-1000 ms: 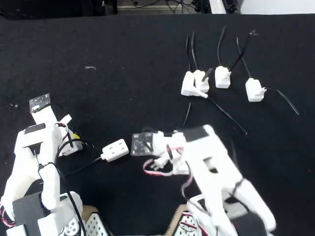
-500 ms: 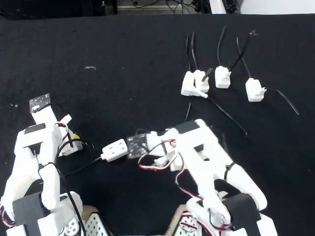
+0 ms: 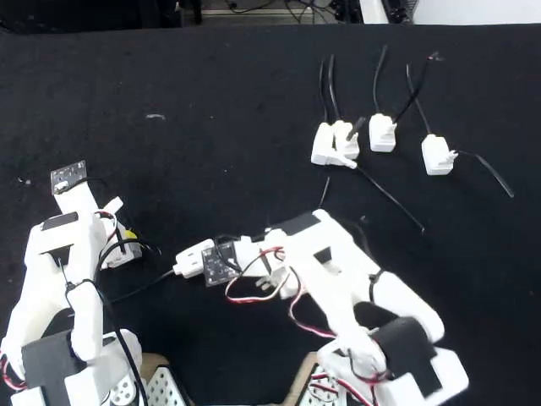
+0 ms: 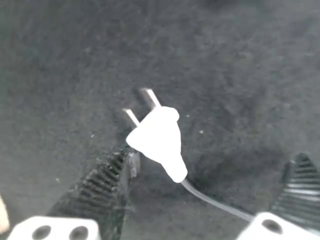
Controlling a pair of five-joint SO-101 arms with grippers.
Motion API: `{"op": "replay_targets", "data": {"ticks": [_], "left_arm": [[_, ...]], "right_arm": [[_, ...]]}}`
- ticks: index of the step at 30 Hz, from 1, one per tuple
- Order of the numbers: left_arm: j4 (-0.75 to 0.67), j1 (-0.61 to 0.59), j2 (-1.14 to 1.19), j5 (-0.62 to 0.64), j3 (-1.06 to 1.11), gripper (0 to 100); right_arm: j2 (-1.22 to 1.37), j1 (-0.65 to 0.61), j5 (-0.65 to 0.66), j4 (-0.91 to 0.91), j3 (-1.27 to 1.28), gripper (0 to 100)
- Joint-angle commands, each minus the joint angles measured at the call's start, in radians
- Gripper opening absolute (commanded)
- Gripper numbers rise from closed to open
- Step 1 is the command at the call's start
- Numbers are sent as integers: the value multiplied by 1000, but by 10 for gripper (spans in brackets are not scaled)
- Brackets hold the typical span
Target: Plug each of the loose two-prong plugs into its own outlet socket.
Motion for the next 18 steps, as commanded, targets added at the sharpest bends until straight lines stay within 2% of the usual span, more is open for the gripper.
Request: {"op": "replay_targets", "data": {"ticks": [1,5,12,18], "left_arm": [[-5,-18,-23,11,-16,230],[-5,-18,-23,11,-16,230],[-8,-18,-23,11,-16,230],[-5,-18,-23,11,-16,230]], "right_arm": [[51,20,35,-6,-33,266],[65,20,-5,31,-56,22],[65,21,-18,319,-134,11],[64,123,-18,347,-134,11]]}}
